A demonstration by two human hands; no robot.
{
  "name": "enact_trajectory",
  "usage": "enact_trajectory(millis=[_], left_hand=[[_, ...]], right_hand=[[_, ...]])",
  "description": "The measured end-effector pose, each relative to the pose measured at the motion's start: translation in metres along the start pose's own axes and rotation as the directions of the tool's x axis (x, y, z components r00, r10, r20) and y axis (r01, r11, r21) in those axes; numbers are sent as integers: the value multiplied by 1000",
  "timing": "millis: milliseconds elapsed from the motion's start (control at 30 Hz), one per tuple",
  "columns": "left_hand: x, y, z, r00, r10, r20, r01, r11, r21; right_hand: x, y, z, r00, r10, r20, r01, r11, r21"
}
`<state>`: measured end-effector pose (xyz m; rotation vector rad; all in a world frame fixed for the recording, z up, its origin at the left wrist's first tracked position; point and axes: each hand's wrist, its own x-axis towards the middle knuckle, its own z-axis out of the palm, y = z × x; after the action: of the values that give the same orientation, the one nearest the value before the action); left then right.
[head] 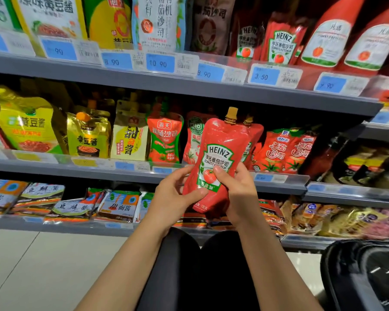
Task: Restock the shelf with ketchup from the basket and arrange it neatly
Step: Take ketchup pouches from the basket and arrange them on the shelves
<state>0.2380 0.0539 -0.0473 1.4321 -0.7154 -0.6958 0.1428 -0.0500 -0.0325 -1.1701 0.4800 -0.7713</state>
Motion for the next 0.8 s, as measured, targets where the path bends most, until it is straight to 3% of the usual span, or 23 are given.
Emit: enact_trajectory(millis=[133, 233, 400, 467, 500, 600, 700, 800], left_hand=[[5, -10, -1, 991, -45, -128, 58, 993, 105], [9, -16, 2, 984, 4, -180, 35, 977, 212], [27, -14, 28, 980, 48, 193, -88, 974, 207], [43, -18, 37, 970, 67, 233, -133, 951, 280], [54, -23, 38, 975, 107, 194, -179, 897, 404], [84, -43, 34, 949, 297, 104, -266, 582, 768], [104, -64, 32, 926, 342, 160, -281, 339, 898], [114, -78, 27, 940, 251, 229, -284, 211, 935]], right_hand=[[1, 7, -3, 999, 49, -5, -49, 970, -236], [1, 9, -10, 995, 87, -45, -97, 902, -420], [1, -5, -61, 985, -9, -173, -47, 948, -314], [7, -6, -83, 971, -87, -224, 14, 951, -308], [13, -5, -91, 965, -104, -242, 29, 955, -296], [42, -4, -101, 964, -124, -237, 61, 965, -256], [75, -4, -100, 966, -163, -201, 100, 951, -292], [99, -2, -96, 958, -204, -203, 134, 941, -311]])
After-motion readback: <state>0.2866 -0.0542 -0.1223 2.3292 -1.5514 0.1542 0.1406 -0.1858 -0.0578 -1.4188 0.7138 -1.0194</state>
